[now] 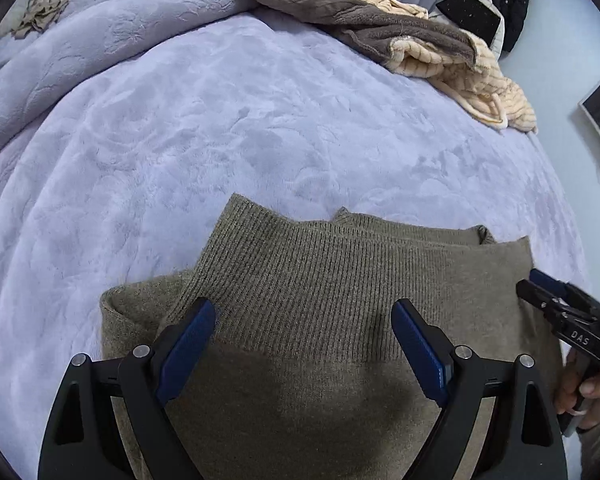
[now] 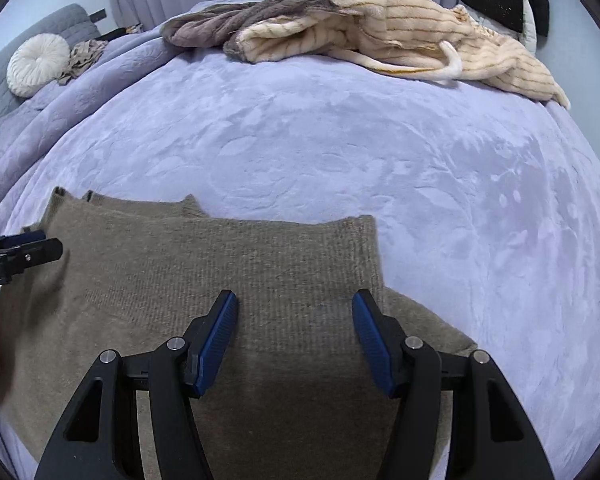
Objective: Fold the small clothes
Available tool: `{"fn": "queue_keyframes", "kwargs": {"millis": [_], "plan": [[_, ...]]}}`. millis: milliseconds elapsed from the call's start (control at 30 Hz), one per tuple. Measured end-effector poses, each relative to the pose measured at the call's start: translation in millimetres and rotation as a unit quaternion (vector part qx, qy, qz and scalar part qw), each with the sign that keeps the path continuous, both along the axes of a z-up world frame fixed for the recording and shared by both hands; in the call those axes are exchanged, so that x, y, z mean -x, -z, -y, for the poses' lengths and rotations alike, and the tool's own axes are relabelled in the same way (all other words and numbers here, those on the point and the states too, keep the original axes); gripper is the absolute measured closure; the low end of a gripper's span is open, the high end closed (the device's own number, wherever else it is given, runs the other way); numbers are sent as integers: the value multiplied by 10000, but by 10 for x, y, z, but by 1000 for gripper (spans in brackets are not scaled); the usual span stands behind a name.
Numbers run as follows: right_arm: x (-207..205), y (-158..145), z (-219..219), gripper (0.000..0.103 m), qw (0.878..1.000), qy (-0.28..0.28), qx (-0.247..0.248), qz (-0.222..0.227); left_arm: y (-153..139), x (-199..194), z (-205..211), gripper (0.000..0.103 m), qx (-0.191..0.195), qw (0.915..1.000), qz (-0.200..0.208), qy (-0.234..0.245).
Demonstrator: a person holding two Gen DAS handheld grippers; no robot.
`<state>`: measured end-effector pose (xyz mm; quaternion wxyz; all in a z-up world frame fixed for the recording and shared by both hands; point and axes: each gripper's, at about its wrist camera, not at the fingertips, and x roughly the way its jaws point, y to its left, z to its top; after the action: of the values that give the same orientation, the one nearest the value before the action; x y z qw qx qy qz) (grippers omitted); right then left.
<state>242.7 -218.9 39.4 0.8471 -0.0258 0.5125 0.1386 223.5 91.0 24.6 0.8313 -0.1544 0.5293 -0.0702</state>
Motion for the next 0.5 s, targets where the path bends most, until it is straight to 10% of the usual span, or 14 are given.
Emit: {"fn": "queue_keyframes", "kwargs": {"millis": [267,500], "plan": [[181,-224,332,39,9959,533,-712,165,-252,276,-491,12,1125,9916,223,-601],[631,-217,176,39,9989,76,-435,147,-251,679,144,12,-418,9985,334,61]]}}
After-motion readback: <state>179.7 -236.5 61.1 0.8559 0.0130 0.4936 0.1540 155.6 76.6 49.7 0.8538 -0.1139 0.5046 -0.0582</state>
